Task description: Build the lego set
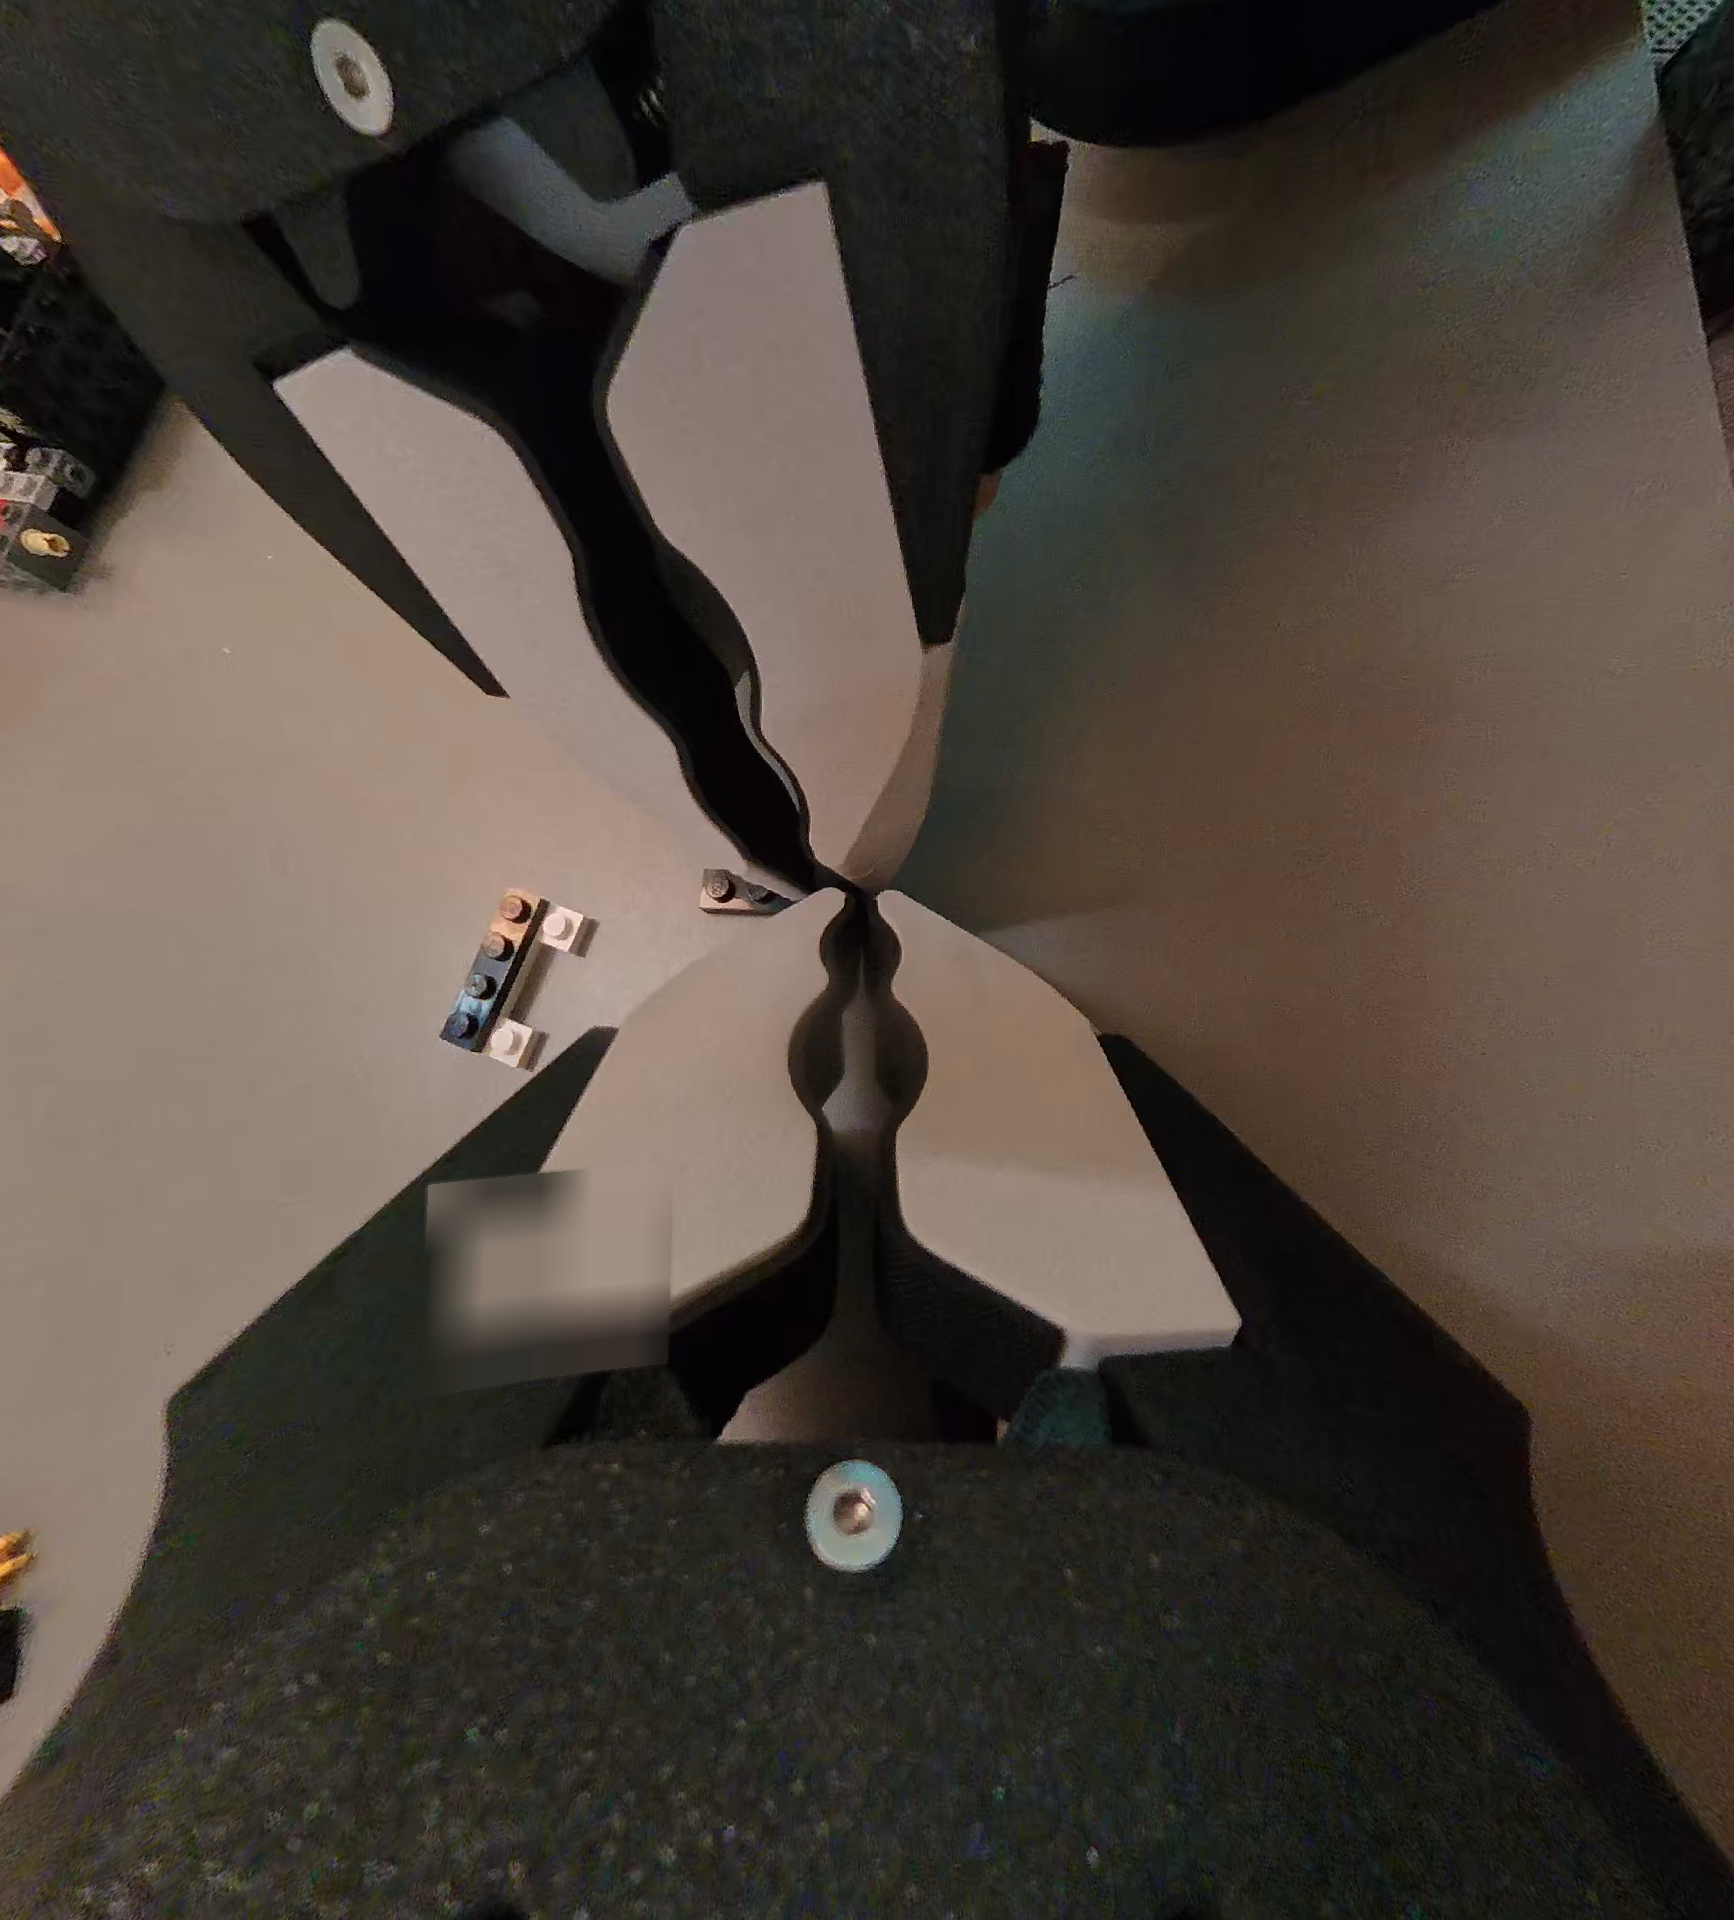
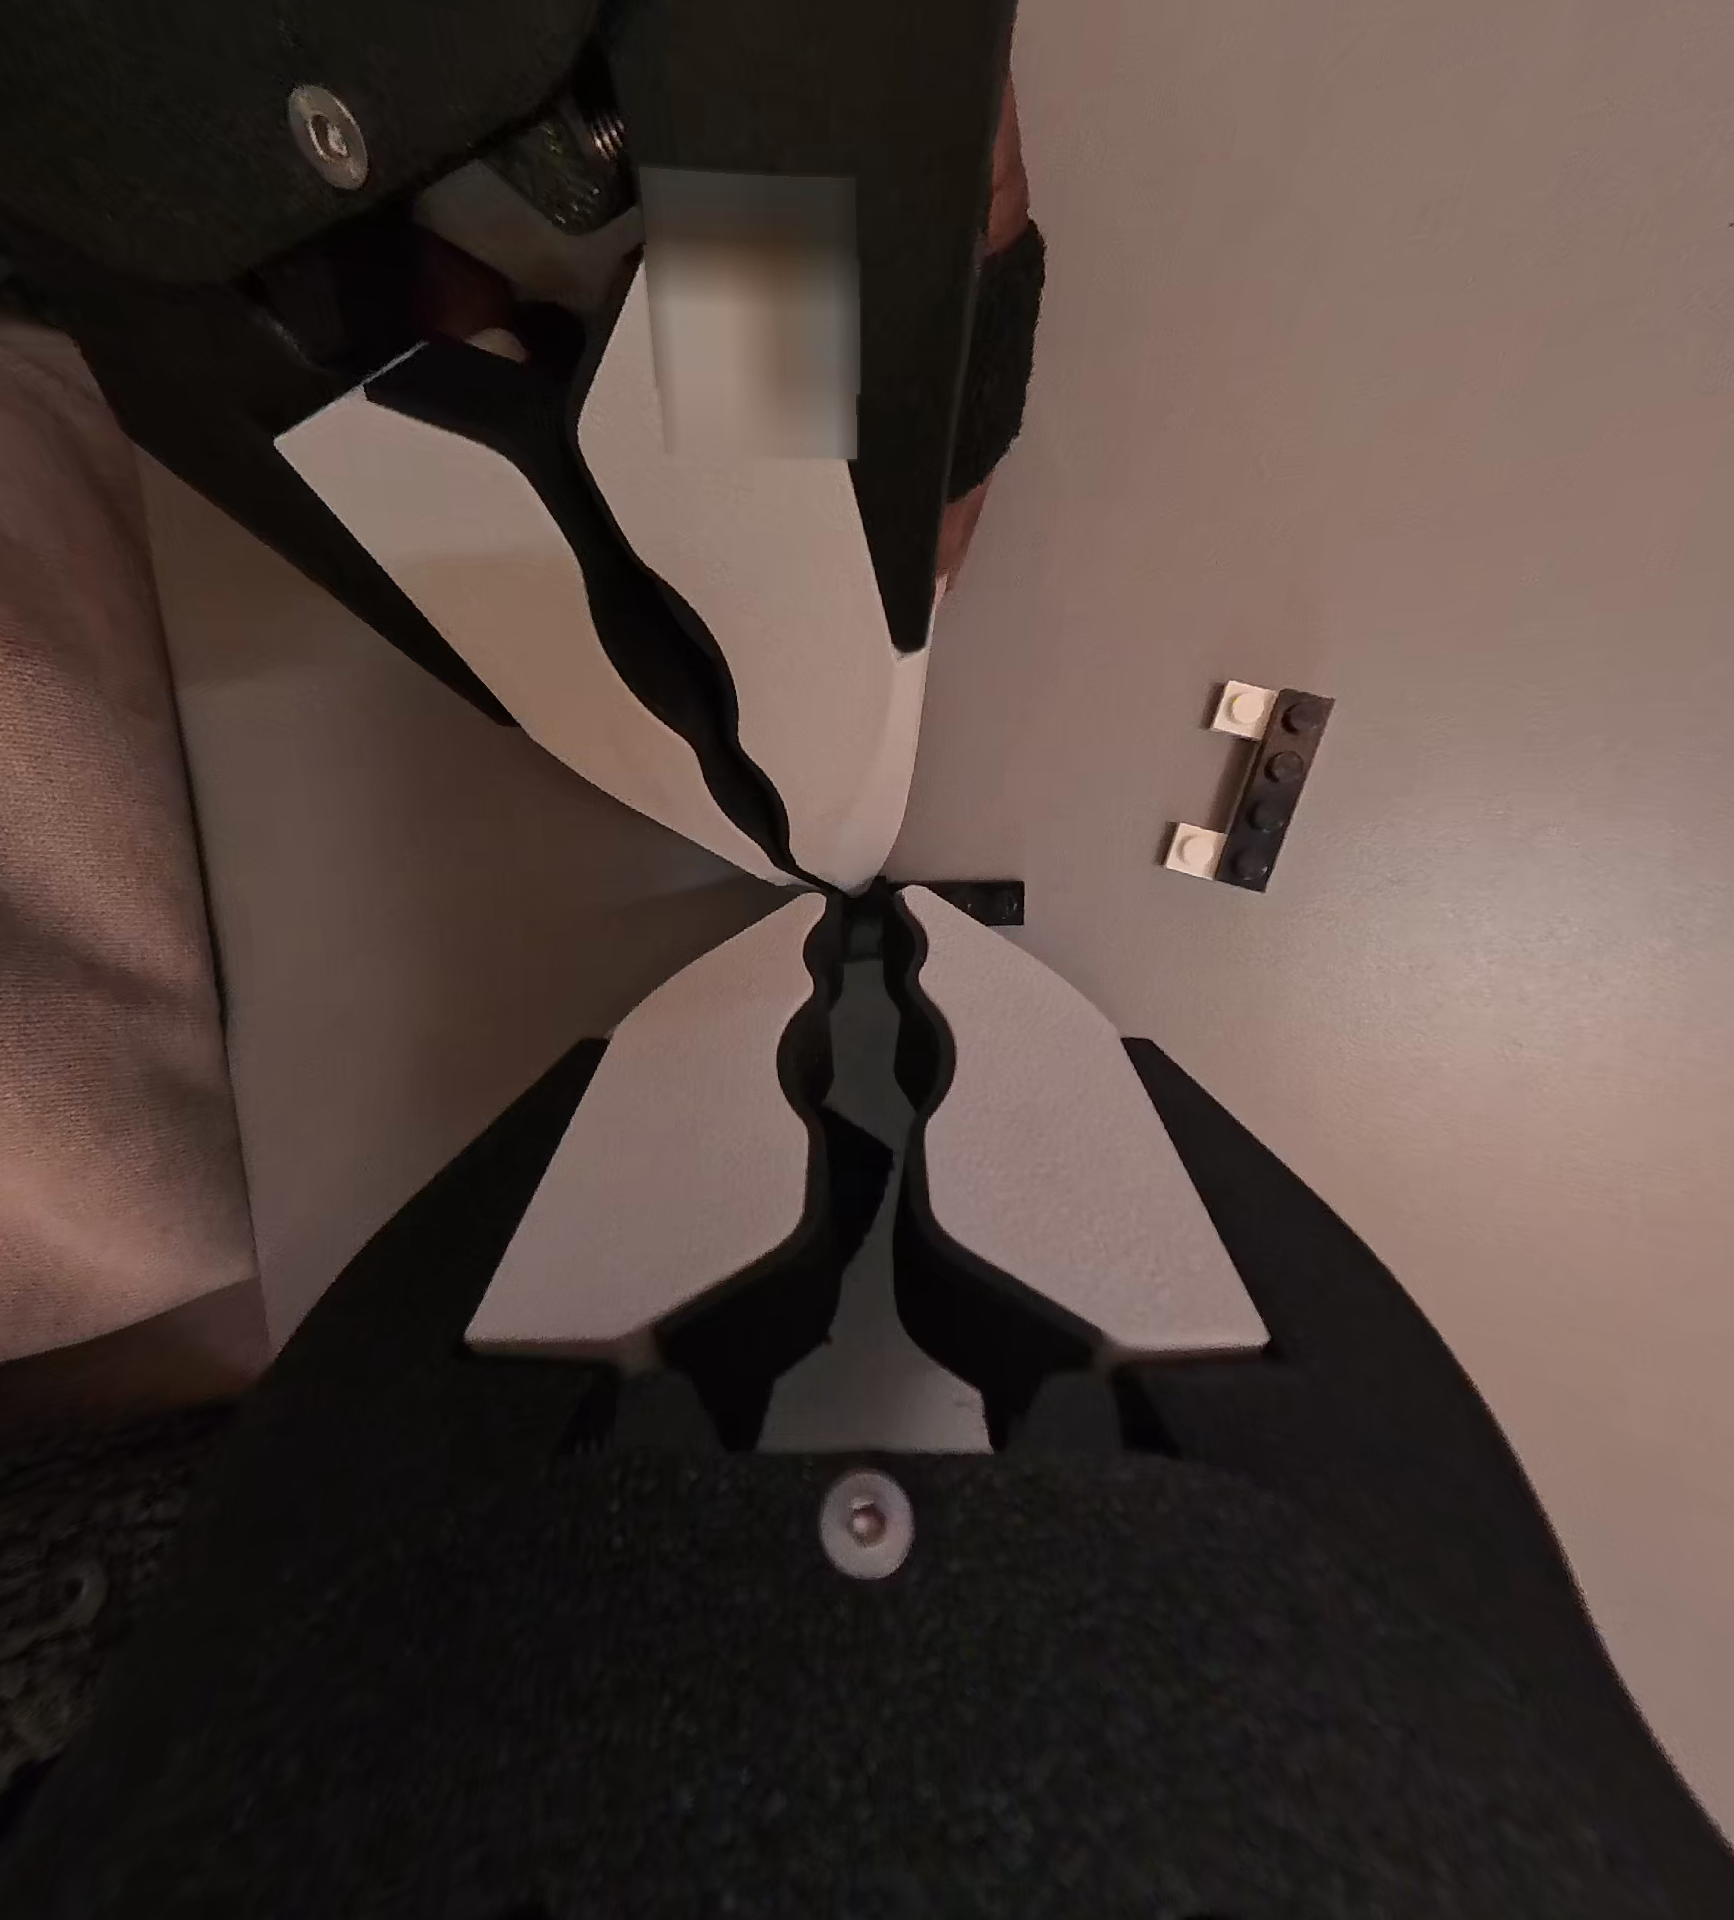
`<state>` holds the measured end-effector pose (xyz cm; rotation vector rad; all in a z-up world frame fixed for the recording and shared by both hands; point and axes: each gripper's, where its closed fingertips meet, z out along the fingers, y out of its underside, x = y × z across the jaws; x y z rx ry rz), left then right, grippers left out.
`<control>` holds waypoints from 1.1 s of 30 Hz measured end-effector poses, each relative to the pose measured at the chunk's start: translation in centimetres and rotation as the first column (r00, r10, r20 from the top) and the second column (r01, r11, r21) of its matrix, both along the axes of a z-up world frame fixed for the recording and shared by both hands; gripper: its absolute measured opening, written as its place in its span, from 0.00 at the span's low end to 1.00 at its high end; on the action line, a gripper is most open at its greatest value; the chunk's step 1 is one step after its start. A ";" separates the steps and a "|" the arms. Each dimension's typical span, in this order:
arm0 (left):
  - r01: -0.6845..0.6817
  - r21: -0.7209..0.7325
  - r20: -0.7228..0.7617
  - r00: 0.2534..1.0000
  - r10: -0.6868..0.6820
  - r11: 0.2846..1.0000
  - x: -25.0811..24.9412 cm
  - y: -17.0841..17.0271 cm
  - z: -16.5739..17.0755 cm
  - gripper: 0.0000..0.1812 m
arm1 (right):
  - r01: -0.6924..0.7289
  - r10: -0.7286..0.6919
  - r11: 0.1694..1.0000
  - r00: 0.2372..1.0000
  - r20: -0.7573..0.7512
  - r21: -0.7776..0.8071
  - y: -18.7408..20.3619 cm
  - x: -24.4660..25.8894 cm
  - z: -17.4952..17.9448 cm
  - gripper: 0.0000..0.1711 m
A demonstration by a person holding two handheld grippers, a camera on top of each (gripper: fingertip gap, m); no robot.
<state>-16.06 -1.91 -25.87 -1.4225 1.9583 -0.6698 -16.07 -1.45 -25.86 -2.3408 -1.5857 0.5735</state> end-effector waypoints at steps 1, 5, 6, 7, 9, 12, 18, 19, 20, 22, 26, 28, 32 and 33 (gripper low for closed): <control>0.001 -0.001 -0.003 1.000 -0.001 1.000 0.0 0.0 0.0 0.00 | 0.000 0.000 1.000 1.000 -0.001 0.005 0.0 0.0 0.0 0.04; 0.006 -0.019 -0.020 1.000 -0.007 1.000 0.1 -0.1 0.0 0.00 | -0.009 0.009 1.000 1.000 0.010 0.008 -0.1 0.1 0.0 0.04; 0.009 -0.023 -0.024 1.000 -0.010 1.000 0.1 -0.1 0.0 0.00 | -0.013 0.013 1.000 1.000 0.010 0.010 -0.1 0.1 0.0 0.04; 0.011 -0.026 -0.028 1.000 -0.012 1.000 0.1 -0.1 0.0 0.00 | -0.014 0.014 1.000 1.000 0.007 0.012 -0.1 0.1 0.0 0.04; 0.012 -0.027 -0.036 0.999 -0.013 1.000 0.2 -0.1 0.0 0.00 | -0.016 0.016 1.000 1.000 0.007 0.017 -0.1 0.2 0.0 0.04; 0.018 -0.025 -0.039 0.999 -0.019 1.000 0.2 -0.1 0.0 0.00 | -0.015 0.015 0.999 1.000 0.005 0.028 -0.1 0.2 0.0 0.04; 0.018 -0.038 -0.036 0.999 -0.020 0.999 0.0 -0.2 -0.2 0.00 | -0.037 0.042 0.991 0.998 -0.036 0.131 0.1 0.0 0.0 0.05; 0.021 -0.026 -0.035 0.999 -0.022 0.999 0.1 -0.2 -0.3 0.00 | -0.035 0.043 0.988 0.998 -0.045 0.150 0.1 -0.1 0.0 0.05; 0.021 -0.023 -0.033 0.999 -0.022 1.000 0.1 -0.2 -0.3 0.00 | -0.032 0.040 0.988 0.998 -0.052 0.154 0.2 -0.1 0.0 0.05; 0.015 -0.045 -0.033 0.999 -0.016 0.999 0.1 -0.2 -0.3 0.00 | -0.022 0.033 0.989 0.997 -0.070 0.149 0.2 -0.1 0.1 0.05; 0.017 -0.082 -0.015 1.000 -0.018 0.996 0.1 -0.2 -0.1 0.00 | -0.022 0.035 0.992 0.994 -0.103 0.128 0.2 -0.1 0.2 0.05; 0.019 -0.103 -0.007 1.000 -0.019 0.994 0.2 -0.3 0.0 0.00 | -0.028 0.043 0.992 0.993 -0.114 0.126 0.2 -0.1 0.2 0.06; 0.017 -0.125 0.004 1.000 -0.017 0.992 0.2 -0.2 0.1 0.00 | -0.044 0.059 0.991 0.991 -0.123 0.124 0.2 0.1 0.1 0.06; 0.017 -0.127 0.005 1.000 -0.017 0.992 0.2 -0.2 0.1 0.00 | -0.047 0.063 0.991 0.990 -0.125 0.122 0.1 0.1 0.1 0.07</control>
